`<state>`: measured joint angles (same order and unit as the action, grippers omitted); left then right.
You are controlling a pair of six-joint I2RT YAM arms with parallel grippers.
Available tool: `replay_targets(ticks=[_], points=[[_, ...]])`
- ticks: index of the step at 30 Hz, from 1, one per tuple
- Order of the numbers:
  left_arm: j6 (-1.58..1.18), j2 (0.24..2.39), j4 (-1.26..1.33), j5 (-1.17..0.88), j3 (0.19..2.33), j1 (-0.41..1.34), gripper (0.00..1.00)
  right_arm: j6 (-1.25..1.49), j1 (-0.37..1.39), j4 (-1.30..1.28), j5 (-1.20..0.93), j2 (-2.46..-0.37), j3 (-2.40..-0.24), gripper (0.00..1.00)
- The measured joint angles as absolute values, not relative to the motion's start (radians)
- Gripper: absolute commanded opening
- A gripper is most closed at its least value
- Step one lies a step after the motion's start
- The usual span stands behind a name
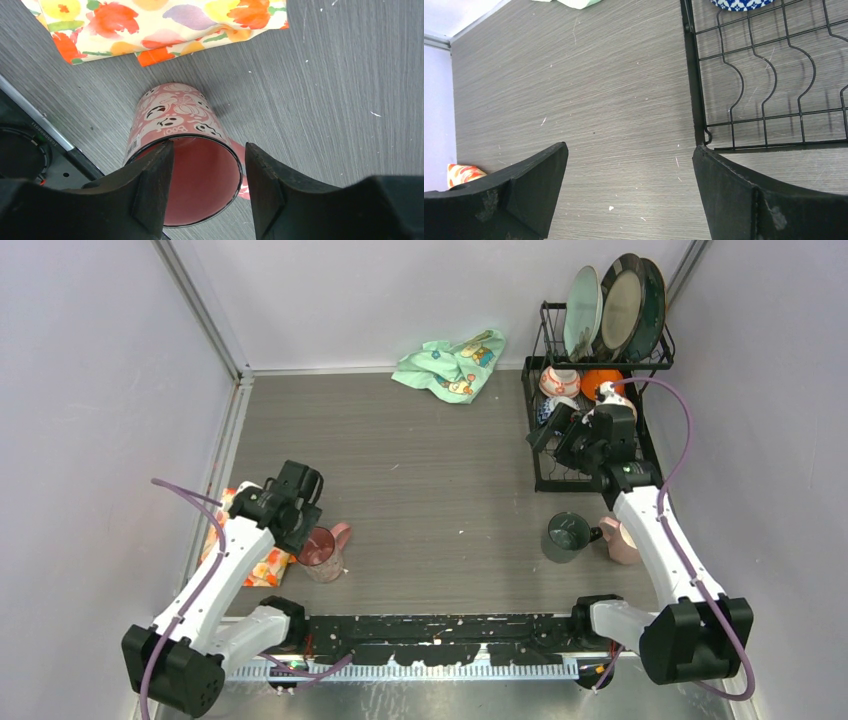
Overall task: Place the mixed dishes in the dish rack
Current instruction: Pick up the cup at the corner of the board.
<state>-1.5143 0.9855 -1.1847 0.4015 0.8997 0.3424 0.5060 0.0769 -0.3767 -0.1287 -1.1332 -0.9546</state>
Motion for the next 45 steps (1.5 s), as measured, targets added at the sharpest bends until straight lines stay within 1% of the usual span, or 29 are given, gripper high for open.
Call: replay_targets(ticks=[2, 4, 12, 16, 20, 23, 24, 26, 28, 29, 36, 45], points=[[-1.514, 0.987, -1.172, 0.392, 0.886, 0.330, 0.50, 0.506, 0.077, -0.376, -0.125, -1.124, -0.954, 1.00], [-1.515, 0.987, -1.156, 0.381, 0.867, 0.325, 0.48, 0.505, 0.077, -0.376, -0.124, -1.117, -0.954, 1.00], [-1.531, 0.998, -1.081, 0.352, 0.814, 0.324, 0.48, 0.501, 0.099, -0.393, -0.090, -1.117, -0.954, 1.00], [-1.542, 1.022, -1.073, 0.338, 0.814, 0.320, 0.41, 0.498, 0.120, -0.397, -0.072, -1.117, -0.954, 1.00], [-1.541, 1.025, -1.057, 0.332, 0.813, 0.318, 0.36, 0.499, 0.131, -0.413, -0.040, -1.117, -0.955, 1.00], [-1.541, 1.024, -1.053, 0.326, 0.813, 0.318, 0.29, 0.499, 0.140, -0.434, 0.022, -1.117, -0.956, 1.00], [-1.539, 1.023, -1.054, 0.322, 0.813, 0.319, 0.25, 0.499, 0.144, -0.443, 0.046, -1.117, -0.957, 1.00], [-1.538, 1.020, -1.056, 0.314, 0.813, 0.318, 0.13, 0.499, 0.149, -0.457, 0.088, -1.117, -0.958, 1.00], [-1.535, 1.014, -1.060, 0.303, 0.813, 0.319, 0.03, 0.500, 0.152, -0.477, 0.123, -1.117, -0.966, 1.00], [-1.529, 1.011, -1.065, 0.300, 0.813, 0.319, 0.00, 0.501, 0.153, -0.485, 0.133, -1.117, -0.972, 1.00], [-1.480, 0.955, -1.110, 0.302, 0.816, 0.318, 0.00, 0.511, 0.160, -0.501, 0.122, -1.117, -0.991, 1.00], [-1.367, 0.869, -1.074, 0.264, 0.816, 0.318, 0.00, 0.534, 0.179, -0.442, -0.097, -1.119, -0.966, 1.00]])
